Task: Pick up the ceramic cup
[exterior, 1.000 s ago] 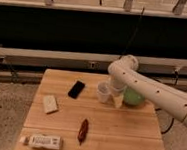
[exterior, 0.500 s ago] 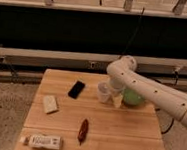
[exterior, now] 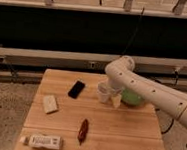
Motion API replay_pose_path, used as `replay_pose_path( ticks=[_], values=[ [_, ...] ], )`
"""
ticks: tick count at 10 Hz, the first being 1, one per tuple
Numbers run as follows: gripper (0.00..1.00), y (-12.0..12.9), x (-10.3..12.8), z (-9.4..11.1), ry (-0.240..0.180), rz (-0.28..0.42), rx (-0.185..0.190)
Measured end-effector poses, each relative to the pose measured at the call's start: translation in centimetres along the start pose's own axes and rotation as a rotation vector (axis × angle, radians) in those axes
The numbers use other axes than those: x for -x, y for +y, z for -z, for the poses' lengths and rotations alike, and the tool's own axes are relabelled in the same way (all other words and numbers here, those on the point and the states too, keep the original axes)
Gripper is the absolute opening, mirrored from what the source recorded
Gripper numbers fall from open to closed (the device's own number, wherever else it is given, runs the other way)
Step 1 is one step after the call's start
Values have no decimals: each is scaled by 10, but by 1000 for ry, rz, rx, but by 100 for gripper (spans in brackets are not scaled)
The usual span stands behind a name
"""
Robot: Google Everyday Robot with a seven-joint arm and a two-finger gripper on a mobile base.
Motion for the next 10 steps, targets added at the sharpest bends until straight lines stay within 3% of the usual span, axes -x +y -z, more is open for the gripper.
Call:
replay_pose_path(
  ticks=[2, 4, 7, 8, 10],
  values=[
    [80, -2, 1, 0, 1, 8, -1],
    [70, -4, 2, 0, 2, 15, -2],
    [76, -5, 3, -1, 3, 21, 0],
    [72, -6, 5, -1, 4, 25, -1],
    [52, -8, 6, 3, 6, 28, -4]
  ],
)
